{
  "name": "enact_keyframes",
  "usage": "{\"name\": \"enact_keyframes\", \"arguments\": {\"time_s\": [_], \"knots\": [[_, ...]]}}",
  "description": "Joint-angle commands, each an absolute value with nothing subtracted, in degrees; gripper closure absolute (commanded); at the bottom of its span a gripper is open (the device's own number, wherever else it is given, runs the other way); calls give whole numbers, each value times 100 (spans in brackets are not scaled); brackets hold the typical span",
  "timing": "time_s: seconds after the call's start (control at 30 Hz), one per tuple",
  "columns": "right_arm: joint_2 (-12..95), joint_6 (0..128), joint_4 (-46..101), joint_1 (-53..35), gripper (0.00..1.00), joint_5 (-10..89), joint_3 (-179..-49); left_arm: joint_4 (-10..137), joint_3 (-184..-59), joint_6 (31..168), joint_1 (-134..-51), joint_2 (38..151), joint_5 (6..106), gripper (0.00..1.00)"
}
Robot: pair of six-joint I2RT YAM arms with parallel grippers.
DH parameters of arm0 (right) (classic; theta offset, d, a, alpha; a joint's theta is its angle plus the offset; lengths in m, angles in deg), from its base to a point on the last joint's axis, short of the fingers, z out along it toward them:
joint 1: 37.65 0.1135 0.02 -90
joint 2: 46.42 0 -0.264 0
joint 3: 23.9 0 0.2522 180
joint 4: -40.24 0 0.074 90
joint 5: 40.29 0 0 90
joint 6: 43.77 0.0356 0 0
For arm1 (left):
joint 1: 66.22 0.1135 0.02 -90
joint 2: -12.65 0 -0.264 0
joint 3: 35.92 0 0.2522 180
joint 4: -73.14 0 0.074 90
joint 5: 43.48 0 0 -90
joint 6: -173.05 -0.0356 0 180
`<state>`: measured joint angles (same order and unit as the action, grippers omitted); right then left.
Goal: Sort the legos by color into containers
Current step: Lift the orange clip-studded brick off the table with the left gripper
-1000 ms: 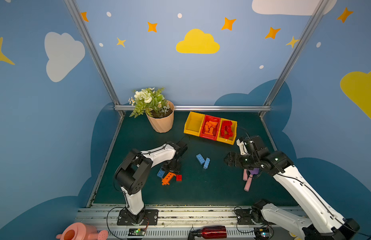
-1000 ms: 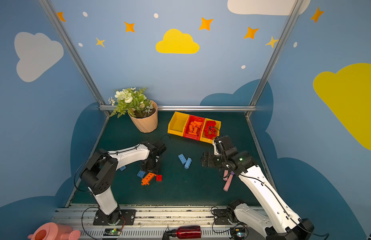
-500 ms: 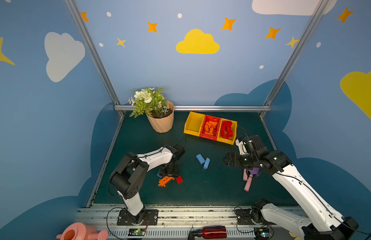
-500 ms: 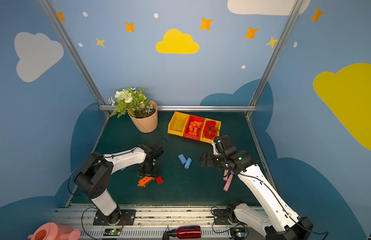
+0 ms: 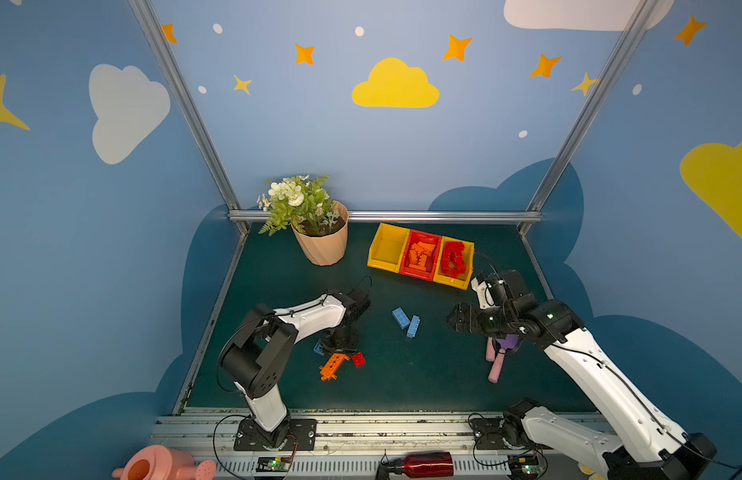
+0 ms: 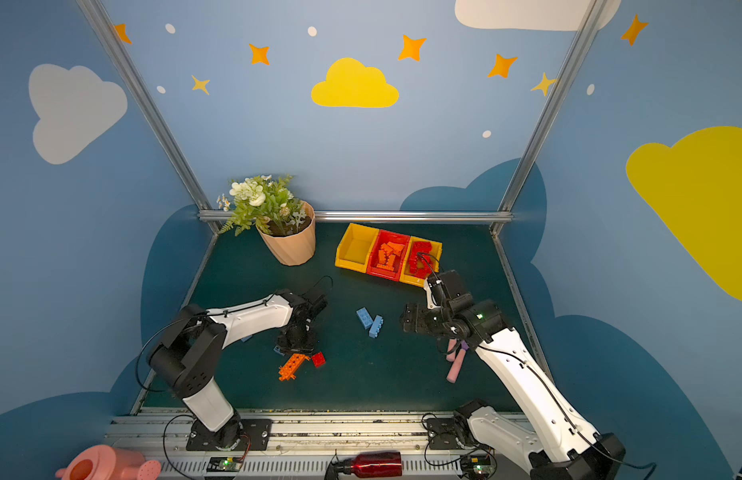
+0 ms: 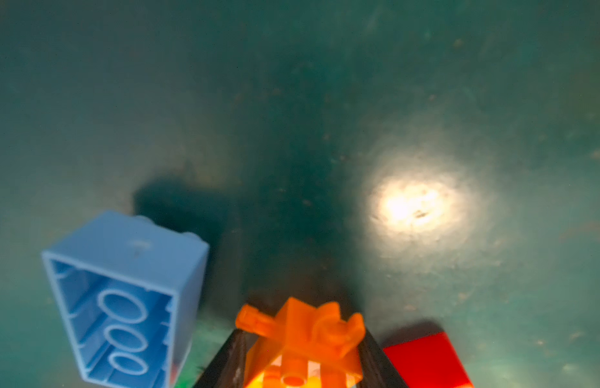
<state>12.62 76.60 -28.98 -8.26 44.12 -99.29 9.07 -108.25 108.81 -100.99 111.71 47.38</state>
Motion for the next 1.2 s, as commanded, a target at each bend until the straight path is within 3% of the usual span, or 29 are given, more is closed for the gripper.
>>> {"name": "enact_keyframes", "arguments": {"time_s": [0.0,0.23,0.6,1.17], "knots": [[1345,7550,-2862,-847,8,4401,-10097,649,-10920,10920,-10007,11413,4294,55],[1418,7521,-2845,-873,8,4415,-10136,569,-11225,10805,-9880,11554,4221,63],[1466,7410,-2898,-993,8,4462,-10248,314,-12299,10535,-9792,12061,4265,68],[1580,7175,-2940,-1286,8,4461,-10413,-310,-15397,9936,-9559,13858,4387,71]]}}
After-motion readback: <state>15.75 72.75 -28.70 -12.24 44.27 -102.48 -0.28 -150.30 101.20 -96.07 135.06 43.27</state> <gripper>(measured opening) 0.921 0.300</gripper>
